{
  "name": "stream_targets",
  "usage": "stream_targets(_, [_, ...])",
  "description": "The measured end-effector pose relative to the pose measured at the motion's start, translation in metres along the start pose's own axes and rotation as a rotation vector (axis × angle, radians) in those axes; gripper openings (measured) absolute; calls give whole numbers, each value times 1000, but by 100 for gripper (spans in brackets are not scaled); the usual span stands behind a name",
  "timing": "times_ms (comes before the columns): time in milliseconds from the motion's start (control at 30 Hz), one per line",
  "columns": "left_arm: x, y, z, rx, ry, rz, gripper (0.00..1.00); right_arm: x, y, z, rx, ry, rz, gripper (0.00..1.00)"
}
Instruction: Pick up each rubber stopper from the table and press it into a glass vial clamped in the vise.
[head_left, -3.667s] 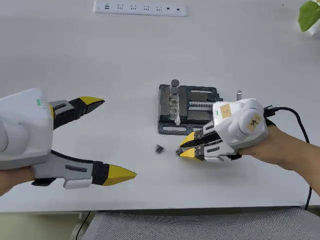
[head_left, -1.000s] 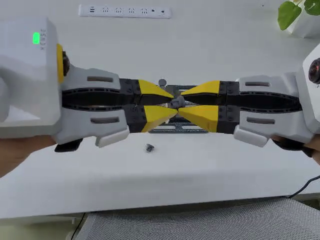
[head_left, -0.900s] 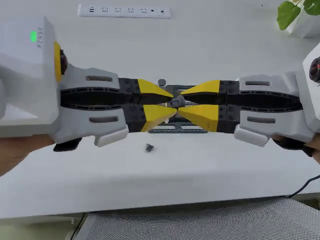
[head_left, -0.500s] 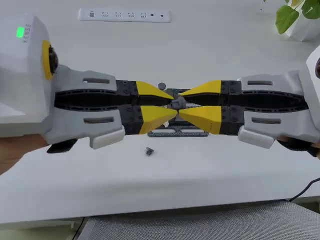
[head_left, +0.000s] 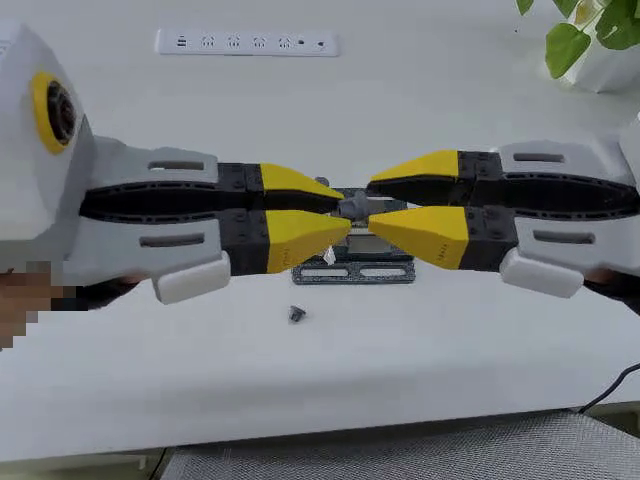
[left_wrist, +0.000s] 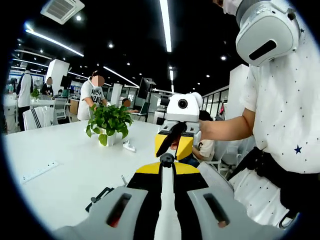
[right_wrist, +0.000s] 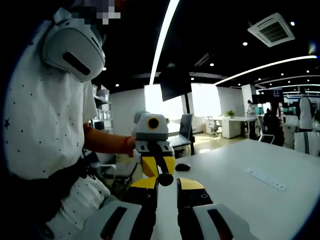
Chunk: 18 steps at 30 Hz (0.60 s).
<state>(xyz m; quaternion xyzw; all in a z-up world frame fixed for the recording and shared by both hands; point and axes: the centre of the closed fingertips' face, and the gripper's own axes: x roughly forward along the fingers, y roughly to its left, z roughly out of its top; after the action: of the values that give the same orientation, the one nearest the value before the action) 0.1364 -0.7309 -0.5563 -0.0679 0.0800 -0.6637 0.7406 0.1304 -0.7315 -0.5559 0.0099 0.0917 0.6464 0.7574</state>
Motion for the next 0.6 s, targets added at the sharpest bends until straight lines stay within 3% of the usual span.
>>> stream_targets(133, [0,-3,7,-24,-36,-17,3,0,4,4,15,-17,30,10])
stream_targets(600, [-1,-10,9,-45,-50,-48,3,-2,5,7,11,-34,48,8])
